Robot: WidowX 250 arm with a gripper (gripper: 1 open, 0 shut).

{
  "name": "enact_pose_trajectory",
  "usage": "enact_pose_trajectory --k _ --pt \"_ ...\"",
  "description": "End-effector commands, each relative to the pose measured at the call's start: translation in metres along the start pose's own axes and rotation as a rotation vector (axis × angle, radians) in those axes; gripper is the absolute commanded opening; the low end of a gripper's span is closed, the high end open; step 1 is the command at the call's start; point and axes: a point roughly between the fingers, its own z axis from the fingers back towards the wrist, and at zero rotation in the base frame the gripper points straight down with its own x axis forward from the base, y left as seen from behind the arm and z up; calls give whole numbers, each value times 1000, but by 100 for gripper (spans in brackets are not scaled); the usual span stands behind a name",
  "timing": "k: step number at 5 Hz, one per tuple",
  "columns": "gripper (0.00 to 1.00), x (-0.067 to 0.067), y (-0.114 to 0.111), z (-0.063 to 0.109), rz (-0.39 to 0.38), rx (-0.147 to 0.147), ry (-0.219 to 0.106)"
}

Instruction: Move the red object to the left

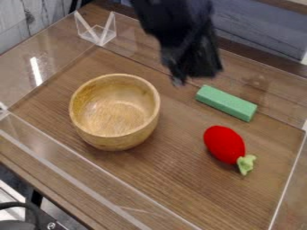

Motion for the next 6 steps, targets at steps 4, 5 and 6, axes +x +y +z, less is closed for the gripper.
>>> enact_pose_trajectory --k 4,5,6 --pt "100 -37 32 -40 -39 36 7" --pt "100 -43 39 -63 -94 60 13" --pt "100 -35 49 -79 -81 42 -13"
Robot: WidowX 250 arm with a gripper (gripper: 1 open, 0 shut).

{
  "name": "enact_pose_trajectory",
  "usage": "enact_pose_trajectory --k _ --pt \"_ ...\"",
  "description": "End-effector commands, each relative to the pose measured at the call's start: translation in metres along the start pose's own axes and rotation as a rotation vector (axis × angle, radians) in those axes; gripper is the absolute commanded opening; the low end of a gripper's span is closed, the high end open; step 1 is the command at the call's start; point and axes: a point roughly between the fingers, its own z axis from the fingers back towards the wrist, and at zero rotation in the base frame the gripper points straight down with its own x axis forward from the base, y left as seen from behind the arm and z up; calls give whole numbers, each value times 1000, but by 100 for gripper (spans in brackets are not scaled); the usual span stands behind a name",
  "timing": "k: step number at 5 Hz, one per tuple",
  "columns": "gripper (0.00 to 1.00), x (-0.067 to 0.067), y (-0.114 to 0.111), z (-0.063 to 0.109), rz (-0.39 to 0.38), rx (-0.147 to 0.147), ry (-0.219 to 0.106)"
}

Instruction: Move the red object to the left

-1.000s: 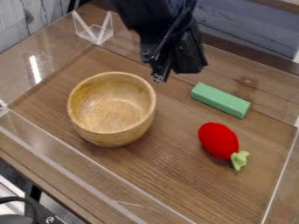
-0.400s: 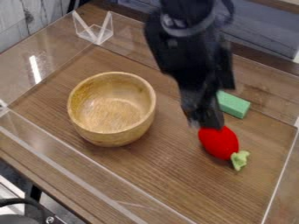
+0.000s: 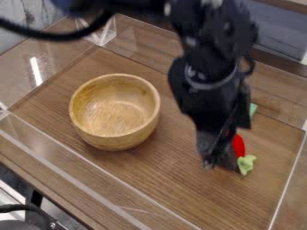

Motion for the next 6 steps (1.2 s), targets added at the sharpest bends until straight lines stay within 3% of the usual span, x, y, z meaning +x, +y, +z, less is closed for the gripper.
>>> enact_pose_trajectory --k 1,3,4,5,6 --pt "100 2 2 -10 22 -29 -11" --pt "100 -9 -28 -46 132 -69 -54" --pt "100 -13 -25 -61 175 -94 -79" --pt "100 -8 -26 -72 177 -95 -84" --pt "100 2 -31 -62 146 -85 -78"
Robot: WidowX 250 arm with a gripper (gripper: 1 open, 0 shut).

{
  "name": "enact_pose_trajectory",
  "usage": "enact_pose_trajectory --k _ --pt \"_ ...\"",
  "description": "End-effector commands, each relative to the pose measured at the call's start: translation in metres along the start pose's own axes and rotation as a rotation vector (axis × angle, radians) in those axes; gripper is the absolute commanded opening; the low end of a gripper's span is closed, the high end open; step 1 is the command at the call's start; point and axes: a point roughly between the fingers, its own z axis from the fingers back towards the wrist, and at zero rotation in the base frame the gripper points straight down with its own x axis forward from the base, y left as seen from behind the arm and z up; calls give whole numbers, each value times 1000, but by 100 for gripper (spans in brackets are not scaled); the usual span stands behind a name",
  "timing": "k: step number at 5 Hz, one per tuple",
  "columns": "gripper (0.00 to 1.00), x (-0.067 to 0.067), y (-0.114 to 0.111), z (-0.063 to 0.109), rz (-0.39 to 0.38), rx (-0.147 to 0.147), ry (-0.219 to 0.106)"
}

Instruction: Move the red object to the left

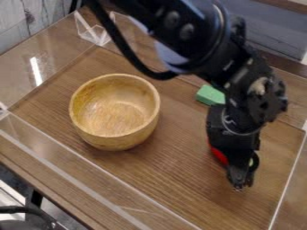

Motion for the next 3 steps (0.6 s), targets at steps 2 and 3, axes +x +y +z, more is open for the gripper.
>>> enact_pose_trajectory --k 2,3 --pt "100 10 -15 18 -3 -36 24" --pt "100 13 -13 19 2 -50 9"
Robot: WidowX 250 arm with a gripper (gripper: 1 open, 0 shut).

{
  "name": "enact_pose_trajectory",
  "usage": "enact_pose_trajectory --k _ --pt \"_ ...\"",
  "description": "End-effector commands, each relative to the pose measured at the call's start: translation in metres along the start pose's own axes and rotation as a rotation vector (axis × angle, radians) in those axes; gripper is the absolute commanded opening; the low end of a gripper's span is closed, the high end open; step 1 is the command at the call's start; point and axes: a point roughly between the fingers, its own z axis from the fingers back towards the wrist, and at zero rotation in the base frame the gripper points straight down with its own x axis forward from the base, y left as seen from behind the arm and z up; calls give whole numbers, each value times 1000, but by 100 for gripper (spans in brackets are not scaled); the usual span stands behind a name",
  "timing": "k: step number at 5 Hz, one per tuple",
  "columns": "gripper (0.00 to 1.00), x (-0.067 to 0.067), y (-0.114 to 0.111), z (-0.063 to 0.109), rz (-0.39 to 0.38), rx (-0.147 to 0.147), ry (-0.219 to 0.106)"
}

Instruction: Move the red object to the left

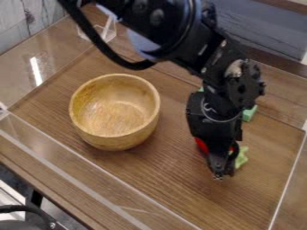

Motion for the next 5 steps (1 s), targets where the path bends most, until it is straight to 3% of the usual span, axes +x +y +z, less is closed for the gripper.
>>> enact_pose_trajectory --k 1,2,4,5 --pt "100 -17 -14 10 42 -55 4" --pt "100 -27 -19 5 90 -71 -27" --pt "100 -40 -14 -5 69 -49 -28" --pt "100 -35 -10 -7 44 -33 -19"
